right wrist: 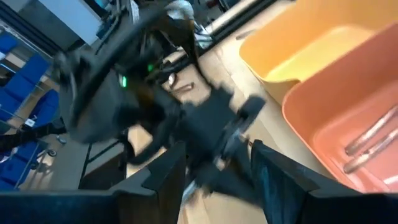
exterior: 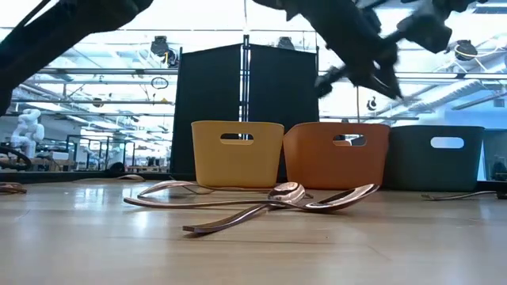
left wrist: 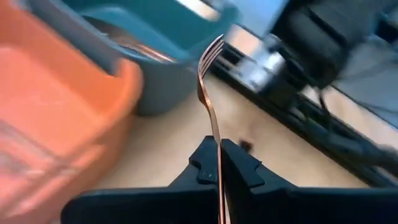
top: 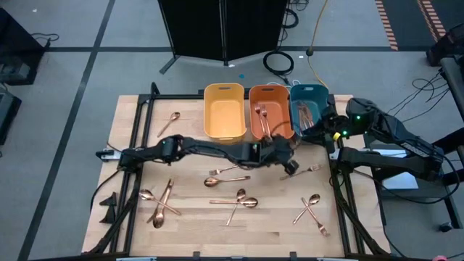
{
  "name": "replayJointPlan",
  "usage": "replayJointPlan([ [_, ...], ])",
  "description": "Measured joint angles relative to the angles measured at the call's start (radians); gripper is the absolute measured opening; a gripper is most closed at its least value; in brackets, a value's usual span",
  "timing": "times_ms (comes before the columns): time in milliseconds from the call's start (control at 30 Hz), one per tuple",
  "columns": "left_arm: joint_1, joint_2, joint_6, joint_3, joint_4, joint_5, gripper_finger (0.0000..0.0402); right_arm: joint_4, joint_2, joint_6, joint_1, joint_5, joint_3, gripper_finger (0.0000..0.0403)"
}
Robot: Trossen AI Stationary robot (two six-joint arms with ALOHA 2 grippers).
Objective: Sort silverware
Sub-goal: Put the copper fork into the orange bin
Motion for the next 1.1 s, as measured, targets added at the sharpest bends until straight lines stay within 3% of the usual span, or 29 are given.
replayJointPlan([
  [200,0.082,-0.075,-0.196,0.002,-0.067,-0.025,0.0,0.054,0.0,0.002,0.0,-0.002,0.0,0.0169],
  [467,0.23,-0.071,-0.55,0.002,-0.06,0.035,0.0,0.169,0.002,0.027,0.0,0.007,0.0,0.0169],
  [733,0.315,-0.068,-0.637,0.001,-0.089,0.017,0.0,0.192,0.003,0.079,0.0,0.132,0.0,0.0169],
  [933,0.344,-0.054,-0.799,0.002,-0.131,0.057,0.0001,0.194,0.012,0.124,0.0,0.181,0.0,0.0169],
  [1100,0.35,-0.028,-0.819,0.001,-0.148,0.101,0.0033,0.194,0.019,0.147,0.0,0.185,0.0,0.0169],
])
